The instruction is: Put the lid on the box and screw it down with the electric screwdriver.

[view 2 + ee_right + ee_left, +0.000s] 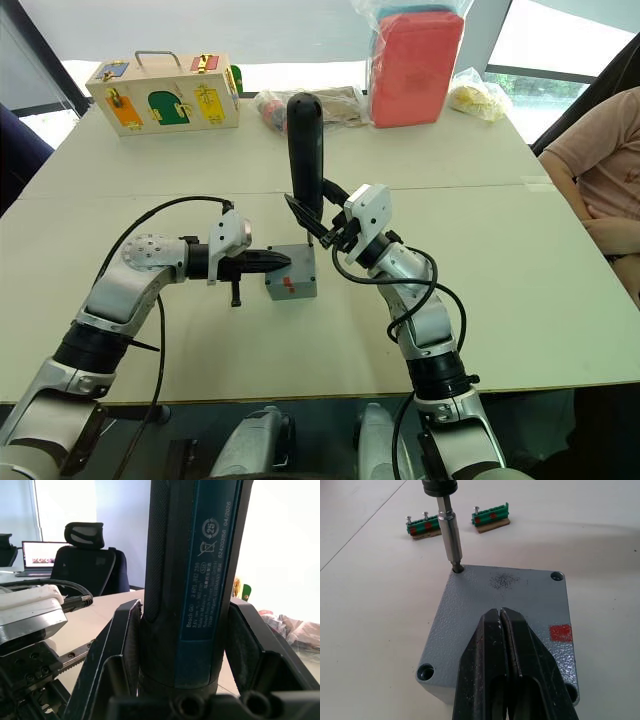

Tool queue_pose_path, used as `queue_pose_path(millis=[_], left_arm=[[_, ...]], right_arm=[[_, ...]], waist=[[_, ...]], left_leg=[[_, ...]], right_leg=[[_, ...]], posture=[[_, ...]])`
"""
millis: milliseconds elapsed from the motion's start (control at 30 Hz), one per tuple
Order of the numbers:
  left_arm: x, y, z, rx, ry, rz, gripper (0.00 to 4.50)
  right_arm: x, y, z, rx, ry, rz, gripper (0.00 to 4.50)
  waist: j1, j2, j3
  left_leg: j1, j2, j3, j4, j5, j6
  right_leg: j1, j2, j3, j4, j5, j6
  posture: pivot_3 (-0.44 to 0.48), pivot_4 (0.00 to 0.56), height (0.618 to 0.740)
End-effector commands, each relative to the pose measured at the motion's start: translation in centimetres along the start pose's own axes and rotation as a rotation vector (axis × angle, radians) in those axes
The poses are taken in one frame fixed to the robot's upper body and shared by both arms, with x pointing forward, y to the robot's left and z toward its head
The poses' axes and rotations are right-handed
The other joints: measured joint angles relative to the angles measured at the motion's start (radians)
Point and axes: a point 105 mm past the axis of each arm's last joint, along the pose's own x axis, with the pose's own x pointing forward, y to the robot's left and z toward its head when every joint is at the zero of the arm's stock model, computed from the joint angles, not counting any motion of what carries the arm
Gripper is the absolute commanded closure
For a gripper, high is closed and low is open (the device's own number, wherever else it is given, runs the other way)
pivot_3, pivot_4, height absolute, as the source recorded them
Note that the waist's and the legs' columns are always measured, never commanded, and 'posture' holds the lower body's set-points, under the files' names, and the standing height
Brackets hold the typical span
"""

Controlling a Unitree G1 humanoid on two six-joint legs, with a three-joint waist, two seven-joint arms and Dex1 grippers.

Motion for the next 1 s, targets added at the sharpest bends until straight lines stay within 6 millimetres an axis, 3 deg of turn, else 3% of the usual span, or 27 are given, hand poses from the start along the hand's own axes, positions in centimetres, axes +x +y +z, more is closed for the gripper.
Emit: queue_pose_path(millis=[33, 333, 567, 767, 867, 1000], left_arm=[[0.3, -0.1, -0.9, -0.009, 0.043, -0.011, 4.50], [0.5, -0.2, -0.9, -0.008, 0.042, -0.020, 4.50], [0.6, -0.7, -1.3, -0.013, 0.053, -0.034, 4.50], [0.7, -1.0, -1.6, -0.014, 0.060, -0.038, 4.50], [0.8, -1.2, -1.8, -0.013, 0.067, -0.040, 4.50], [0.9, -1.3, -2.0, -0.015, 0.072, -0.045, 4.50]], right_arm=[[0.1, 0.7, 1.2, -0.009, -0.034, 0.037, 2.64], [0.0, 1.1, 0.7, -0.008, -0.002, 0.043, 2.64], [-0.3, 0.1, -3.2, 0.012, 0.175, -0.038, 2.64], [-0.9, -0.2, -4.6, 0.012, 0.256, -0.058, 2.64], [-1.6, -0.5, -5.4, 0.040, 0.297, -0.094, 2.64], [-2.2, -0.7, -6.3, 0.053, 0.351, -0.127, 2.64]], waist=[[0.000, 0.000, 0.000], [-0.001, 0.000, 0.000], [-0.001, 0.000, -0.003], [0.000, -0.003, -0.009], [0.001, -0.005, -0.013], [0.001, -0.006, -0.019]], left_leg=[[0.000, 0.000, 0.000, 0.000, 0.000, 0.000], [0.000, 0.000, 0.000, 0.000, 0.000, 0.000], [0.001, 0.000, 0.000, 0.000, 0.000, 0.000], [0.007, 0.000, 0.000, 0.000, 0.000, 0.001], [0.019, 0.000, -0.001, -0.001, -0.003, 0.005], [0.020, 0.001, -0.002, -0.002, -0.004, 0.005]], right_leg=[[0.000, 0.000, 0.000, 0.000, 0.000, 0.000], [0.000, 0.000, 0.000, 0.000, 0.000, 0.000], [0.001, 0.000, 0.000, 0.000, 0.000, 0.000], [0.008, 0.000, 0.000, -0.001, -0.001, 0.000], [0.021, -0.001, -0.001, -0.003, -0.004, -0.001], [0.021, -0.001, -0.001, -0.003, -0.005, -0.002]], posture=[[0.000, 0.150, 0.730], [0.000, 0.150, 0.730], [0.000, 0.150, 0.730], [0.000, 0.150, 0.730], [0.000, 0.150, 0.730], [0.000, 0.150, 0.730]])
